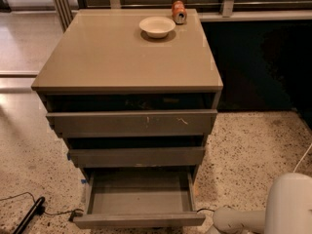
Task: Close bottom drawer
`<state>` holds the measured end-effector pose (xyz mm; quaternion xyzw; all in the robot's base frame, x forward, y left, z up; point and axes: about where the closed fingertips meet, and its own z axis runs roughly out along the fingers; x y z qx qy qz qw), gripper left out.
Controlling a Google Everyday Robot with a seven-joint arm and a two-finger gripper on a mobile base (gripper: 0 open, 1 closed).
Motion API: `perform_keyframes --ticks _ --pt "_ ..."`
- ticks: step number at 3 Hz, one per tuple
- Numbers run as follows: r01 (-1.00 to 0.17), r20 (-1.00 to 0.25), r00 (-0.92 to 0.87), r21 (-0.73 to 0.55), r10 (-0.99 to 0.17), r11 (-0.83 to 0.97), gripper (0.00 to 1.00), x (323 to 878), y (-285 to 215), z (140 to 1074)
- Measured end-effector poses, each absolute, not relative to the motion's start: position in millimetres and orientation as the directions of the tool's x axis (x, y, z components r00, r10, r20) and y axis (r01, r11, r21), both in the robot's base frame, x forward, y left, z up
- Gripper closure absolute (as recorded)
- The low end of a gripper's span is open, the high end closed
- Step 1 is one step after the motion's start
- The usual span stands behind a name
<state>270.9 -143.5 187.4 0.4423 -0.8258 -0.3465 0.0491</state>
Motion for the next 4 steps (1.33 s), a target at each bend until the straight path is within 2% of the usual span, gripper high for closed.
perform_keyframes --ticks 1,2,4 --pt "-0.679 -0.227 -0.61 0.643 -0.759 0.354 1.0 282.3 -133.3 180.1" --pt "-0.687 -0.264 -0.609 0.647 -0.748 0.331 1.0 356.2 -85.9 190.1" --pt "-0.676 -0.271 -0.627 0.655 -0.731 0.337 1.0 372.9 -78.1 184.0"
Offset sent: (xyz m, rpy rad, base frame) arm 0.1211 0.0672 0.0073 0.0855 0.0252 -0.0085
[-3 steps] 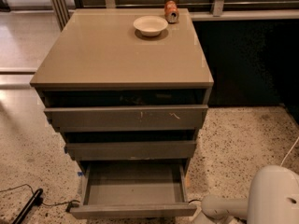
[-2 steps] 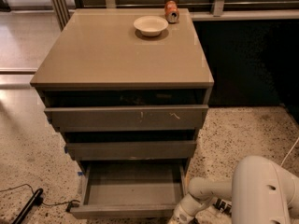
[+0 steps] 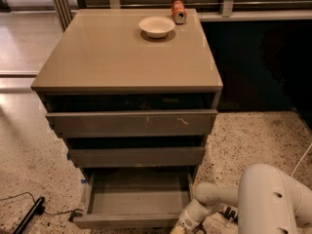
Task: Close bottom drawer
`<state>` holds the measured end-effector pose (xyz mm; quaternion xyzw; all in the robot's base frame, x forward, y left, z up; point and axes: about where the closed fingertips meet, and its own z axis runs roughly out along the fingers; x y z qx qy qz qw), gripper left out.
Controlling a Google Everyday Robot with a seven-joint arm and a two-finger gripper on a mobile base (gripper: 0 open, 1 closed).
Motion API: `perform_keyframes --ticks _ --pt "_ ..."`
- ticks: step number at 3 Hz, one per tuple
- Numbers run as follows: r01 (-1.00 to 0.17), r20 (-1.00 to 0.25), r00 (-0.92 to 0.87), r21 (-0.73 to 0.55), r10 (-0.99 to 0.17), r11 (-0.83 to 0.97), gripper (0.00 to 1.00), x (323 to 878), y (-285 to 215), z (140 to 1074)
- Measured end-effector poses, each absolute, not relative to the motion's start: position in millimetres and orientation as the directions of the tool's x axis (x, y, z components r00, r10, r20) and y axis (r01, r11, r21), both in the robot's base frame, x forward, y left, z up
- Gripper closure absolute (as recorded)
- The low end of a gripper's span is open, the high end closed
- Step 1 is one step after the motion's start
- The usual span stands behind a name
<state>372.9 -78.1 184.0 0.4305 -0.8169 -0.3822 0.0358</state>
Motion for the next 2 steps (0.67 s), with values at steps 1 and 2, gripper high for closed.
perform_keyframes --ticks 1,2 --pt "-0.683 -0.295 -0.642 0.639 -0.707 0.354 1.0 393.8 -70.2 186.1" --pt "-0.702 -0.345 -0.652 0.611 -0.675 0.366 1.0 413.6 -65.3 193.1"
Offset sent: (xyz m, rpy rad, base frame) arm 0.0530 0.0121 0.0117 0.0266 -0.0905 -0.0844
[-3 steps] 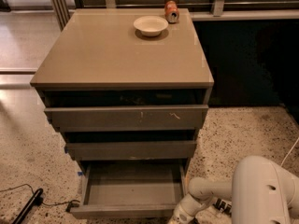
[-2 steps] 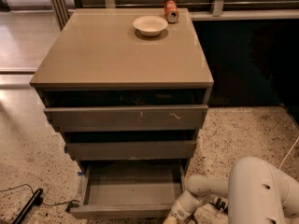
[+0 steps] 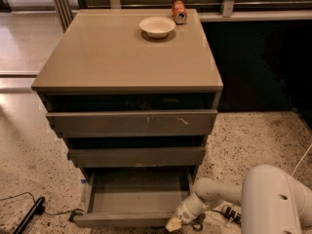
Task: Close bottom drawer
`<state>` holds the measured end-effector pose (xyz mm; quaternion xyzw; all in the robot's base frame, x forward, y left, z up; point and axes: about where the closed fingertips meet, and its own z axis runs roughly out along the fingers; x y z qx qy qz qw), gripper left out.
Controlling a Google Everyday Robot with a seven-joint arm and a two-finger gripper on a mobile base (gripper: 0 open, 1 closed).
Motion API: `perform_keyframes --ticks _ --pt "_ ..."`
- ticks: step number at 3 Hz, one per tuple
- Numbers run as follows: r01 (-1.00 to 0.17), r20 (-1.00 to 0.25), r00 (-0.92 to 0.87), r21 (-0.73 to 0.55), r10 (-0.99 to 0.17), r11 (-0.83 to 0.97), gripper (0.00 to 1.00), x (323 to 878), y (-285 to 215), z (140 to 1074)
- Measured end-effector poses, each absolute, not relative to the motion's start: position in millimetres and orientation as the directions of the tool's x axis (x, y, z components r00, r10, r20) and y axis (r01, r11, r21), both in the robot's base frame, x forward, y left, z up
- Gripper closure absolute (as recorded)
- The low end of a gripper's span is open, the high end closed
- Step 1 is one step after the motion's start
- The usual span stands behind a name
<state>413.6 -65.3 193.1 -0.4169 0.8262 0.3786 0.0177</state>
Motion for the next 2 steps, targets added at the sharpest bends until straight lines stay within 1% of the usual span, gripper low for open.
perform_keyframes --ticks 1,2 --pt "-0.702 -0.345 -0.652 0.611 -0.675 0.366 1.0 413.6 -65.3 193.0" --pt "-0.694 -0.35 -0.678 0.594 -0.647 0.407 1.0 415.7 -66.8 185.0"
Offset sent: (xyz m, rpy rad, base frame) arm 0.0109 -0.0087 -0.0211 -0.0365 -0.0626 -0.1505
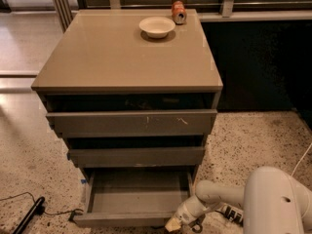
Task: Close bottom drawer
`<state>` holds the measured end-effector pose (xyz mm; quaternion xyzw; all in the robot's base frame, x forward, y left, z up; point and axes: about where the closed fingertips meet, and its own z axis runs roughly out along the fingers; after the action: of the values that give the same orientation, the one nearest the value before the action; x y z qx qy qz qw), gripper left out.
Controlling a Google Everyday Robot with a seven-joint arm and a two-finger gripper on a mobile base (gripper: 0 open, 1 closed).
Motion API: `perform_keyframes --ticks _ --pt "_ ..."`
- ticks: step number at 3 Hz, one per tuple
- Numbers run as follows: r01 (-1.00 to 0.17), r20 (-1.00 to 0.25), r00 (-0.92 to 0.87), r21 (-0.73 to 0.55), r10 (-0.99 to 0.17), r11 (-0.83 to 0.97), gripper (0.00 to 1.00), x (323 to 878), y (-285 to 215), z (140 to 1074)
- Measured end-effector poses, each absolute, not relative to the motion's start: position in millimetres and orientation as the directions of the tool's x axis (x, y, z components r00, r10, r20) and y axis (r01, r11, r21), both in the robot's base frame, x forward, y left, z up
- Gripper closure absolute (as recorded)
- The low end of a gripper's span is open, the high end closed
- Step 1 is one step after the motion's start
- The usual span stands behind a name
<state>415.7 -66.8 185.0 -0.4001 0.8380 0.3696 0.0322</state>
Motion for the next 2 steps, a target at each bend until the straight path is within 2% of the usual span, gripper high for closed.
perform_keyframes --ticks 2 --pt "-0.7 -0.395 -0.696 0.56 -0.6 0.443 1.0 433.9 -55.2 185.8"
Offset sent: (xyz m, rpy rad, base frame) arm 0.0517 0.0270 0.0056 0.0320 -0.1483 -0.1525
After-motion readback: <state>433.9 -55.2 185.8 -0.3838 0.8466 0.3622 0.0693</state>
